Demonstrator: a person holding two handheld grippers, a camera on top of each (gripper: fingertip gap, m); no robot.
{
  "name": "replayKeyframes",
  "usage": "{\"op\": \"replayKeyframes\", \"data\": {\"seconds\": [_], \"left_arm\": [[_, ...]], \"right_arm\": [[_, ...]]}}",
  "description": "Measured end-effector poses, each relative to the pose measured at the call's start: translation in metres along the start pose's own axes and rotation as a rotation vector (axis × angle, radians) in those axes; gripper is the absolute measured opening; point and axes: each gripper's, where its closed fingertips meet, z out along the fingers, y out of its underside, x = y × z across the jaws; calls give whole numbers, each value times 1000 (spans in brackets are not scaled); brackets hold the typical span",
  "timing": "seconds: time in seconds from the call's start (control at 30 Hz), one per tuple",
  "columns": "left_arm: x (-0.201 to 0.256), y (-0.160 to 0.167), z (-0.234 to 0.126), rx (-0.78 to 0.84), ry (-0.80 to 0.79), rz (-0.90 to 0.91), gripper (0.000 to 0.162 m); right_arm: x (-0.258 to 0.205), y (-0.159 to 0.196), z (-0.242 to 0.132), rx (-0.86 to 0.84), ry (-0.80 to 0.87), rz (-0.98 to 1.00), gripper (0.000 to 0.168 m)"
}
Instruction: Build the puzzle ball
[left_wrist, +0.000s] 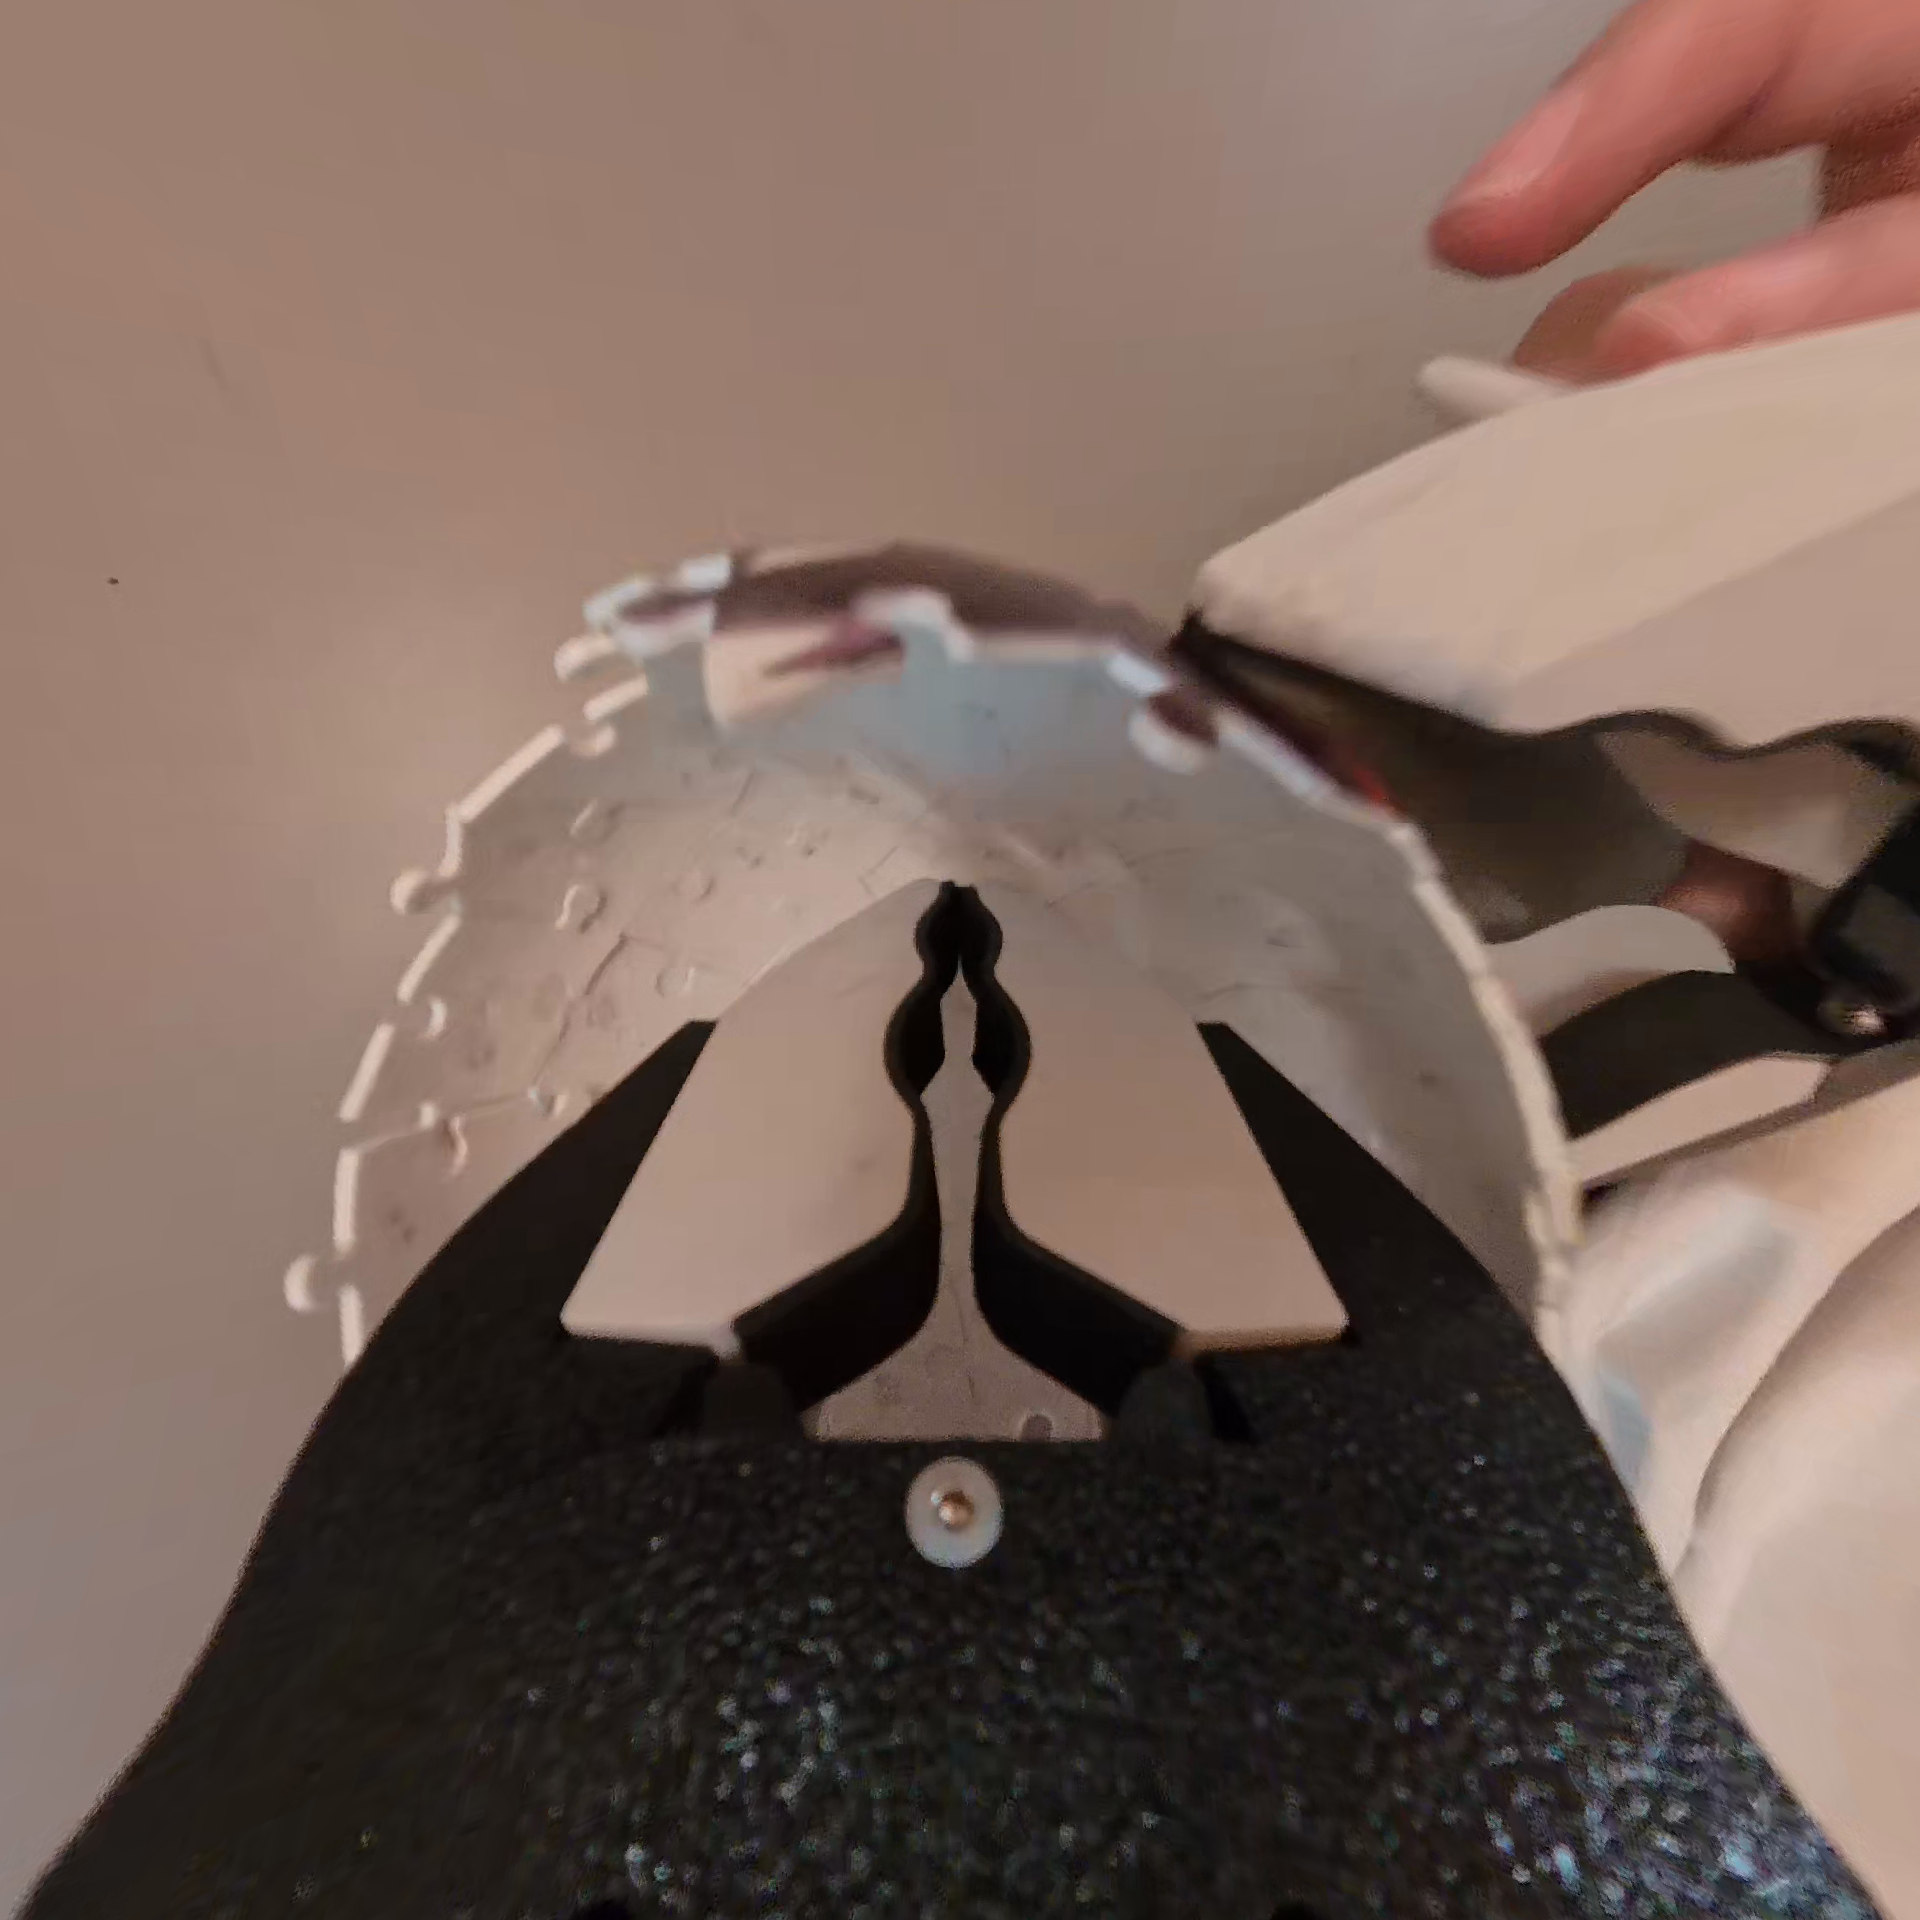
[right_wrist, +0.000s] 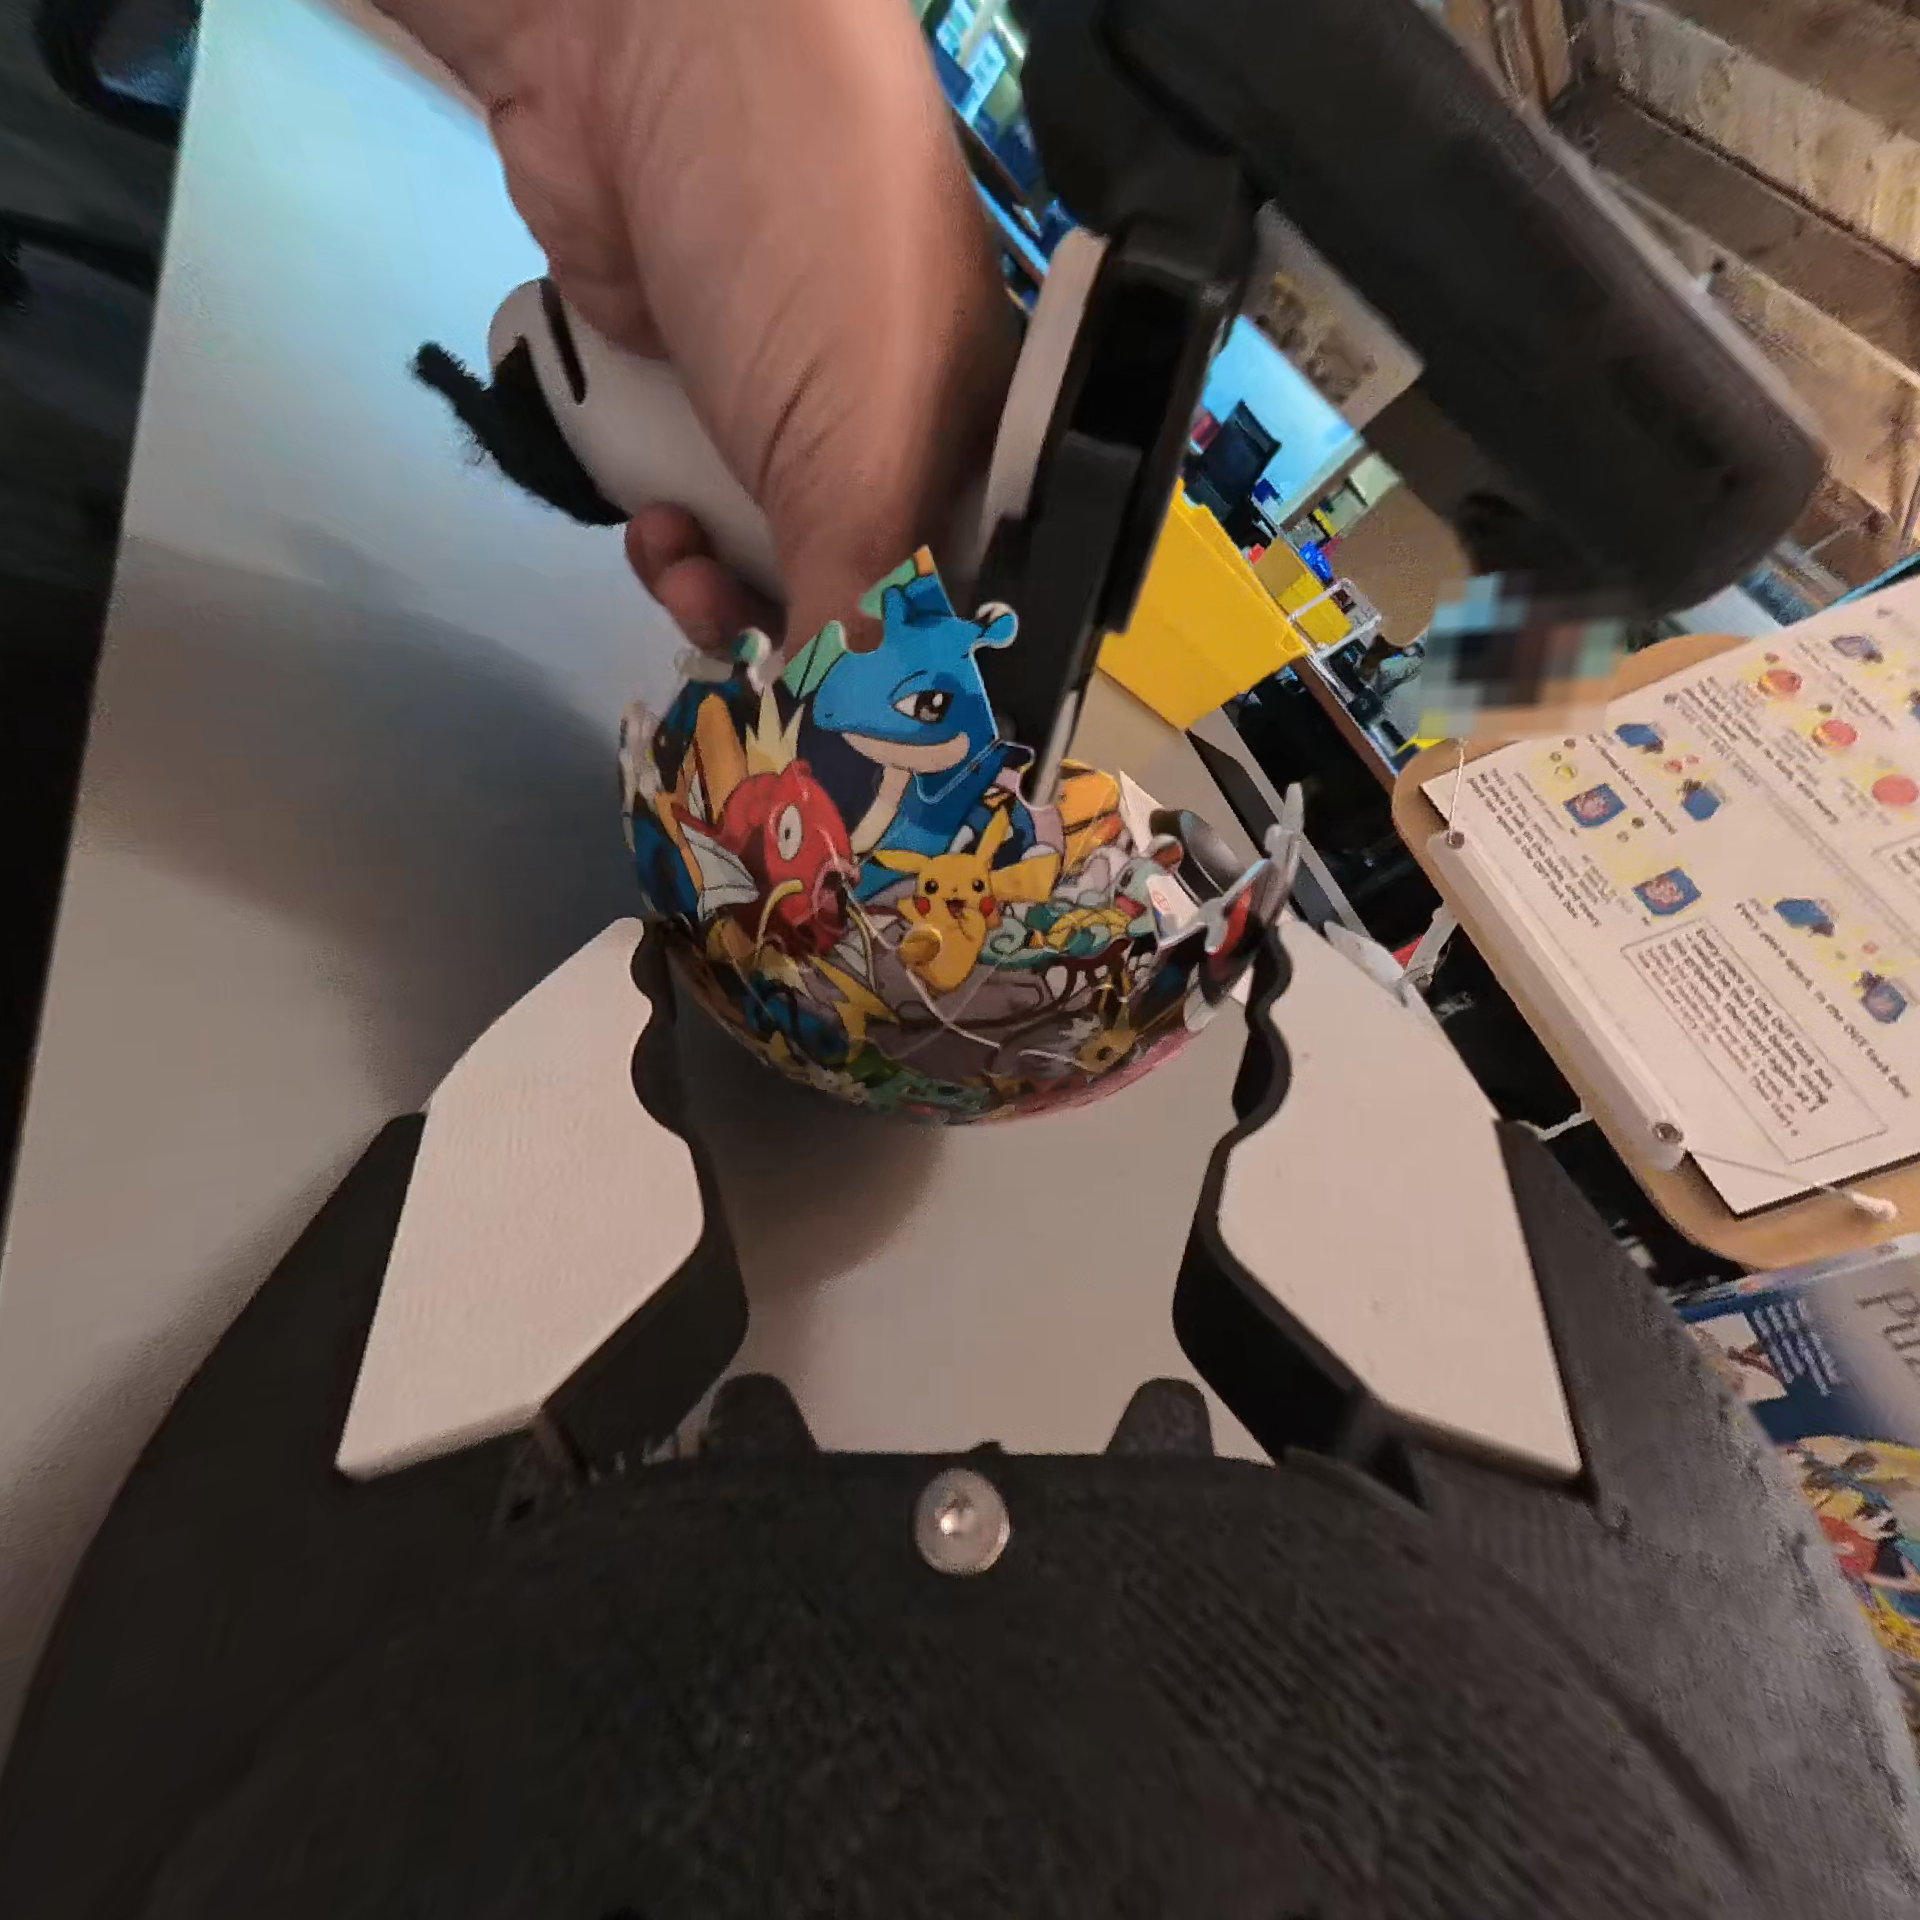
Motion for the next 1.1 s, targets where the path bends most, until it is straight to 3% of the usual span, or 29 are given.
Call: {"op": "replayKeyframes", "data": {"seconds": [0.13, 0.33, 0.43, 0.57, 0.77, 1.1], "left_arm": [[1, -3, -28, 93, -2, -16, 0], [-40, -17, -118, 389, -239, -92, 0], [-58, 4, -136, 318, -312, -99, 0], [-65, 28, -123, 207, -320, -26, 0], [-56, 35, -90, 112, -247, 110, 0], [-80, 65, -62, 22, -218, 57, 0]], "right_arm": [[-4, -4, 2, 4, 1, -9, 104], [-4, -8, 3, 26, 4, -2, 102], [-4, -10, 3, 37, 2, 3, 102], [-5, -15, 5, 58, -16, 10, 100], [-7, -22, 12, 57, -94, -29, 99], [11, -48, 34, 104, -250, -23, 89]]}}
